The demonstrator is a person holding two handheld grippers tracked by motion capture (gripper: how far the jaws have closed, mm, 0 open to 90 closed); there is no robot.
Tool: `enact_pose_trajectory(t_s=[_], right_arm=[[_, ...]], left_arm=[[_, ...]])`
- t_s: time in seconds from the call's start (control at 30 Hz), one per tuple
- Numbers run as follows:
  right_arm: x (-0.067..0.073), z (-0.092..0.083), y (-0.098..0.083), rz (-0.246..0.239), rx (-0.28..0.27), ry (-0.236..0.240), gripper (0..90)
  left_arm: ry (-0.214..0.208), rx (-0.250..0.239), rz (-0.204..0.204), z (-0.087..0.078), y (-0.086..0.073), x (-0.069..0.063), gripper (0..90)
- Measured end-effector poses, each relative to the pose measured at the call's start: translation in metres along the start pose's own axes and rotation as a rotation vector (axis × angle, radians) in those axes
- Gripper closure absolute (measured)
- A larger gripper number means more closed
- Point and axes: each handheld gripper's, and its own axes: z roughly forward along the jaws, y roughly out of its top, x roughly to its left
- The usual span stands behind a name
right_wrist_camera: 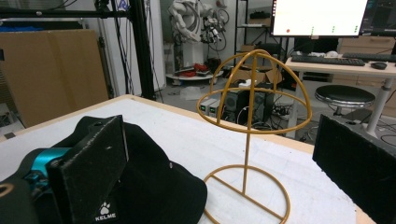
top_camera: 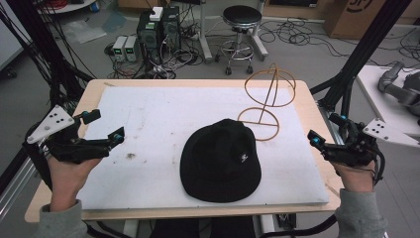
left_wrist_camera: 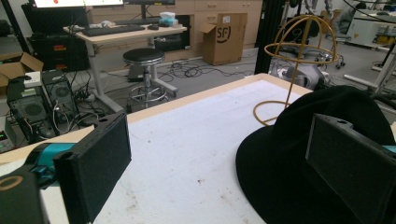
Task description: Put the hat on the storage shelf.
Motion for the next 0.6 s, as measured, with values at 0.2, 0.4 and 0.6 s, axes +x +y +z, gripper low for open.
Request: enact_pose_trajectory(t_s=[0.2,0.4,0.6], right_arm=[[0.0,-0.0001,0.0,0.002,-0.001,0.001,2.7],[-0.0004,0.0007,-0.0004,-0.005,0.001,0.004,2.7],[-0.0004,0.0011,-0.0008,0.008,0.009,0.008,2.7]], left_arm=[[0.003,-0.002,-0.003,-0.0019,0.0004,0.0008,6.9],[0.002,0.0,-0.004,-0.0011,0.0002,-0.0001,6.9],[0.013,-0.004,-0.006,-0.001,-0.0001,0.0005,6.8]])
